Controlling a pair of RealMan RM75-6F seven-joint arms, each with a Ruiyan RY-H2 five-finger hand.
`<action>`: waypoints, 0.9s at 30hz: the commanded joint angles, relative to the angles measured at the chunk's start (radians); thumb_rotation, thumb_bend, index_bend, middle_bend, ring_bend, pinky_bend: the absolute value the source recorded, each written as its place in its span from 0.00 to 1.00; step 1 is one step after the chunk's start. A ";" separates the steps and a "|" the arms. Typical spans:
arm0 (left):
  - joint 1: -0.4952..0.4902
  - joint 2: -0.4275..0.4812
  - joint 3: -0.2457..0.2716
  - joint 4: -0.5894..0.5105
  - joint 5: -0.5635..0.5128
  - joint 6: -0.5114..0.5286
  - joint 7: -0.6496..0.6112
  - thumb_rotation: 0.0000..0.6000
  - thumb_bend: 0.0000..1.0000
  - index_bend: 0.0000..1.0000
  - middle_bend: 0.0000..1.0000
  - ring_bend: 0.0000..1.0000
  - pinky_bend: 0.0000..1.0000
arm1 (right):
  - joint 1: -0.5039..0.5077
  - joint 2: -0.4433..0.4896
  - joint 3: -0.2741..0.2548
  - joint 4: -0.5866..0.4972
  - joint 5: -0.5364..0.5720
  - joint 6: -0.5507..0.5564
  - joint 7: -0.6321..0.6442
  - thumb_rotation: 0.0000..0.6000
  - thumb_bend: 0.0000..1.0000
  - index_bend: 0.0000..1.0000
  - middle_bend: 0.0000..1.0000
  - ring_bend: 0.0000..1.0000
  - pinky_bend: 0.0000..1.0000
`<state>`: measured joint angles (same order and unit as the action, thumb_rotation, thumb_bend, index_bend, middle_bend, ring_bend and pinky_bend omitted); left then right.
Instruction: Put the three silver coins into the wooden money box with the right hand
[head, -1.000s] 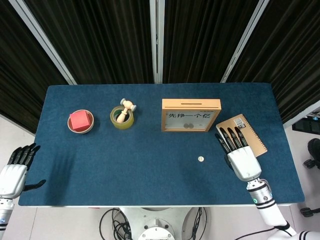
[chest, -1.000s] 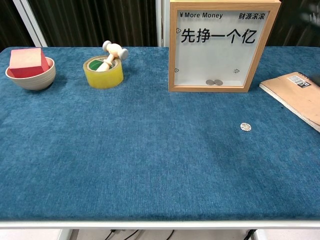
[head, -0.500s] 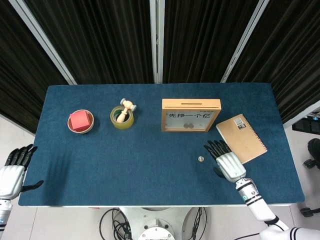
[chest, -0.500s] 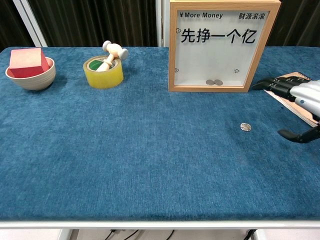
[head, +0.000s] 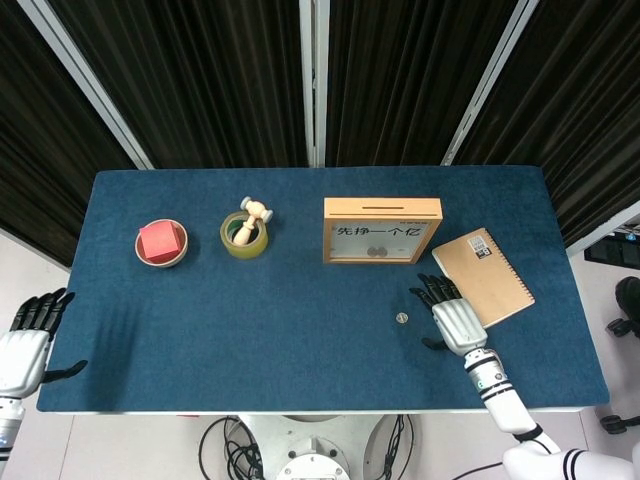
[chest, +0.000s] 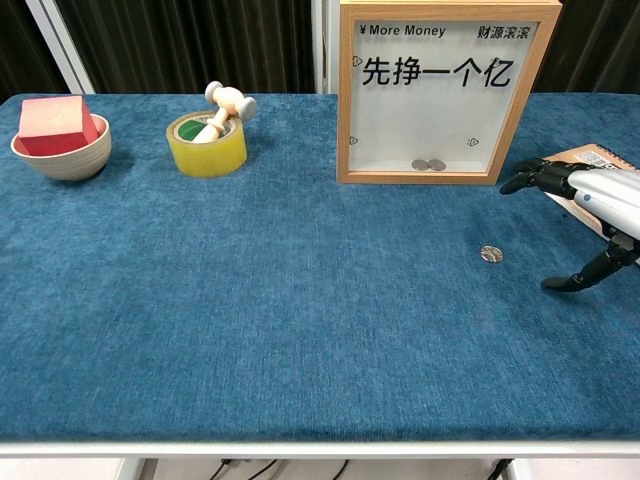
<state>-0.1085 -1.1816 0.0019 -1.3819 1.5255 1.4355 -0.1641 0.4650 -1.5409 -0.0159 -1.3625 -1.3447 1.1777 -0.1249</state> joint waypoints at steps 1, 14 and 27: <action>-0.001 -0.002 -0.001 0.002 -0.001 -0.002 0.000 1.00 0.03 0.01 0.00 0.00 0.00 | -0.001 0.004 0.008 -0.006 0.002 -0.010 -0.009 1.00 0.02 0.19 0.00 0.00 0.00; -0.004 -0.003 -0.004 0.011 -0.006 -0.008 -0.009 1.00 0.03 0.01 0.00 0.00 0.00 | 0.005 -0.033 0.039 0.016 -0.011 -0.047 -0.011 1.00 0.20 0.33 0.00 0.00 0.00; -0.004 -0.011 -0.004 0.030 -0.009 -0.013 -0.024 1.00 0.03 0.01 0.00 0.00 0.00 | 0.004 -0.061 0.046 0.040 -0.015 -0.080 -0.022 1.00 0.25 0.34 0.00 0.00 0.00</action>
<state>-0.1121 -1.1925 -0.0021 -1.3517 1.5164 1.4230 -0.1882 0.4683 -1.6002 0.0290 -1.3244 -1.3585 1.0988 -0.1465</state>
